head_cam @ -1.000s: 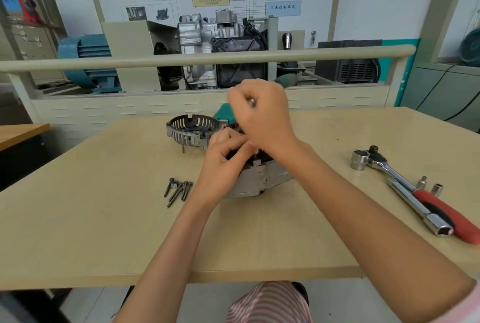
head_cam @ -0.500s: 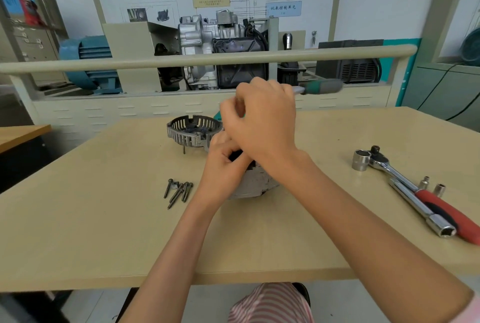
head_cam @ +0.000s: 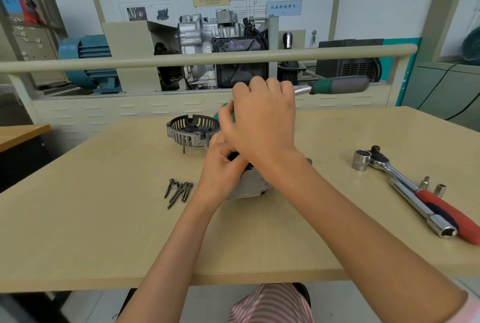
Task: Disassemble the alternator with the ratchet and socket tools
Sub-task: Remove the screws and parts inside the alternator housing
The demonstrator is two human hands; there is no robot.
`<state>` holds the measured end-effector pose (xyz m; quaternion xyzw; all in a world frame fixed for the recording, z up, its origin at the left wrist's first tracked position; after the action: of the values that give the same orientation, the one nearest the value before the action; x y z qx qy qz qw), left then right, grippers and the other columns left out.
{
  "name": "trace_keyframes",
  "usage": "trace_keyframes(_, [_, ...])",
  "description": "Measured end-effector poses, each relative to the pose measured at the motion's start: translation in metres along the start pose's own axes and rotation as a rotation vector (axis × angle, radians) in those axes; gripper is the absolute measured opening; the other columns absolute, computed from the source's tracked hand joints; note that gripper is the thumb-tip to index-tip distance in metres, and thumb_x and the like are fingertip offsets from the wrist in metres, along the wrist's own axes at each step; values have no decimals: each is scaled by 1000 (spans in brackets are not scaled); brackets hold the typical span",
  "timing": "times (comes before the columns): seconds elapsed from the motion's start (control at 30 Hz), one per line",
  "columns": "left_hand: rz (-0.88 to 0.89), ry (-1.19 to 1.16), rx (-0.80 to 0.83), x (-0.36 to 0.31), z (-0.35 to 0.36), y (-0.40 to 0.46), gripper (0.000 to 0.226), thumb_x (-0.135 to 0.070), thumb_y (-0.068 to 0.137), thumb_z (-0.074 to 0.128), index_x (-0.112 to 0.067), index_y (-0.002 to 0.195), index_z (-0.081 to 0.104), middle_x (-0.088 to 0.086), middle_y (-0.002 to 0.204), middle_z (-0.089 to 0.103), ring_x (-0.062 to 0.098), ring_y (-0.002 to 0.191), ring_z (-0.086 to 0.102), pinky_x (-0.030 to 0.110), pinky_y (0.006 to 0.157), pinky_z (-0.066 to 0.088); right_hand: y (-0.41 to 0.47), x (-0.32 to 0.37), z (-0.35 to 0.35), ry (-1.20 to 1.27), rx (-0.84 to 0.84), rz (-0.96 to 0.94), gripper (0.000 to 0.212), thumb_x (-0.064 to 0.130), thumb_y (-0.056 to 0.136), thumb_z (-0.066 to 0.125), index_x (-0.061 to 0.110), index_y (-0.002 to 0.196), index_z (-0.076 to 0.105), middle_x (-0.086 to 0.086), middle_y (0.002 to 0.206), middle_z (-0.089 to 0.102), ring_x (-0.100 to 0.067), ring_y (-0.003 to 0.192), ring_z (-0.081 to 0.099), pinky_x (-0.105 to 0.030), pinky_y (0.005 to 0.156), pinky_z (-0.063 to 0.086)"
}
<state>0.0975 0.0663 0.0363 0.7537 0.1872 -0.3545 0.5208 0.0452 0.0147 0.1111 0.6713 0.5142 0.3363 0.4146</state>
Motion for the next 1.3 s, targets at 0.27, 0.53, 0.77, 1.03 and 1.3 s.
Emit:
trace_keyframes(0.27, [2,40,81,-7,2,-3,21,-21,87,63,-29,68,65,-6,74,45,9,86,42,24,87,31,15,-16,3,1425,307,163,37,11,80,37,14,43,39,-14,48,37,-12,51,41,-22,59,38])
trace_keyframes(0.53, [21,-55,2,-5,2,-2,44,-2,67,48,-30,34,40,-16,36,39,-5,42,33,6,45,21,-5,1,-7,54,-75,82,20,26,78,49,11,65,56,-4,65,50,-23,69,42,-35,73,29])
trace_keyframes(0.77, [6,-20,80,-4,2,-2,27,-20,85,63,-35,65,71,6,81,58,9,90,45,27,82,35,11,-8,-5,841,116,2,39,15,78,47,15,42,30,-2,43,33,-21,53,34,-27,65,26])
trace_keyframes(1.03, [48,7,18,-3,-1,-1,42,-9,80,65,-43,56,63,-7,66,57,3,77,45,19,77,34,10,-3,-2,726,70,32,38,16,85,46,15,48,36,-1,48,35,-17,54,35,-31,64,30])
trace_keyframes(1.3, [-12,2,3,-1,0,-2,63,6,81,60,-42,40,56,-12,55,47,3,76,42,19,68,29,10,-1,-7,82,177,-7,30,32,86,40,16,62,37,5,64,37,-17,66,36,-33,75,26])
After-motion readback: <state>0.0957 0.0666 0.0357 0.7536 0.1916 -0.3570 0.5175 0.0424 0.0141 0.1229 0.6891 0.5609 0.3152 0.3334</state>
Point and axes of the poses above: each hand's wrist, its own y-axis towards the middle knuckle, its own z-axis out of the palm, x = y × z, the point moved 5 cm from there along y, towards the middle knuckle
